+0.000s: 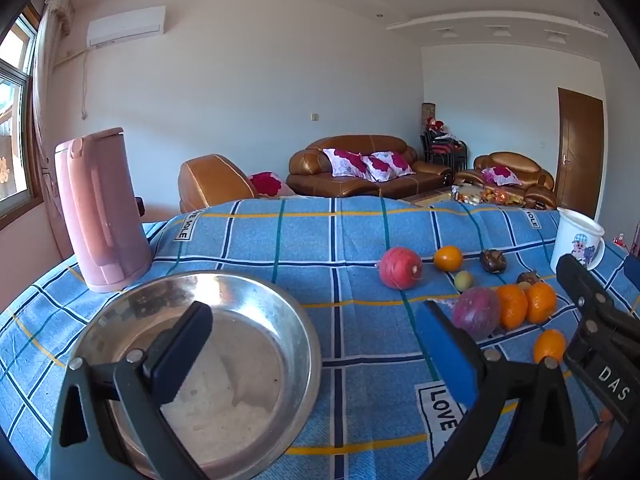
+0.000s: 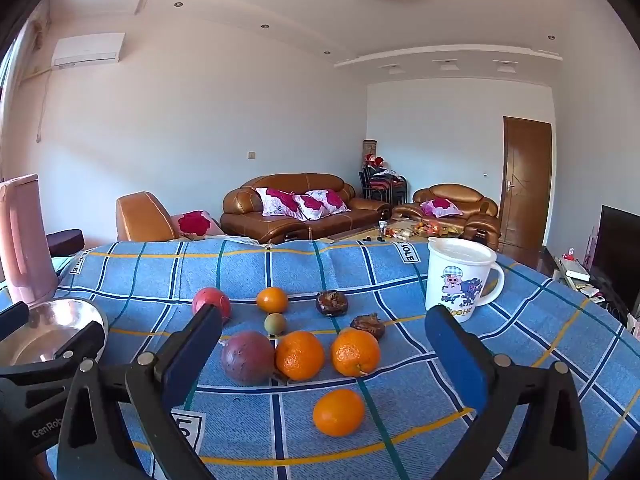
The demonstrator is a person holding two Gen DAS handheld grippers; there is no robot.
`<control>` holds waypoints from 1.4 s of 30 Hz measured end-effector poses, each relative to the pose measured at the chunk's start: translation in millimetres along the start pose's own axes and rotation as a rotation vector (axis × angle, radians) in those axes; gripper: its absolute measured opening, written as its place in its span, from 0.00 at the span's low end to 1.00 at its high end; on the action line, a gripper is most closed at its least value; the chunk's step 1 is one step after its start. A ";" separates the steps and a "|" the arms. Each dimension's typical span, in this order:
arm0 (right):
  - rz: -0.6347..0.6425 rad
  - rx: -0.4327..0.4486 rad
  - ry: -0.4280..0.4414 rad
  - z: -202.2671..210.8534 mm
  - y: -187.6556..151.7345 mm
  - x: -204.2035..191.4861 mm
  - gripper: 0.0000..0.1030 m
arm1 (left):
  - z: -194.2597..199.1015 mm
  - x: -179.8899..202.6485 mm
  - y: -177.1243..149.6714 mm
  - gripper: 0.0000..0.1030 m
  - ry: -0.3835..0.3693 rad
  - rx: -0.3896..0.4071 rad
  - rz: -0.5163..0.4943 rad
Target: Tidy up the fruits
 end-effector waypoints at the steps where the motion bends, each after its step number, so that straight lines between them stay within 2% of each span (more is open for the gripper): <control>1: 0.000 0.000 0.000 -0.1 0.1 0.2 0.99 | 0.1 -0.2 0.0 1.00 0.000 0.001 0.001; 42: 0.003 -0.001 0.000 0.4 -0.2 -0.5 0.99 | -2.6 1.6 -2.7 1.00 0.000 -0.006 -0.004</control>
Point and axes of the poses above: each gripper's, at about its wrist camera, not at the fingertips, and z roughly against the way its jaws point, x to its right, y to its top, the point moved 10 cm from there along -z, roughly the way its jaws point, and after that the axes turned 1 degree about x, right-handed, at the moved point
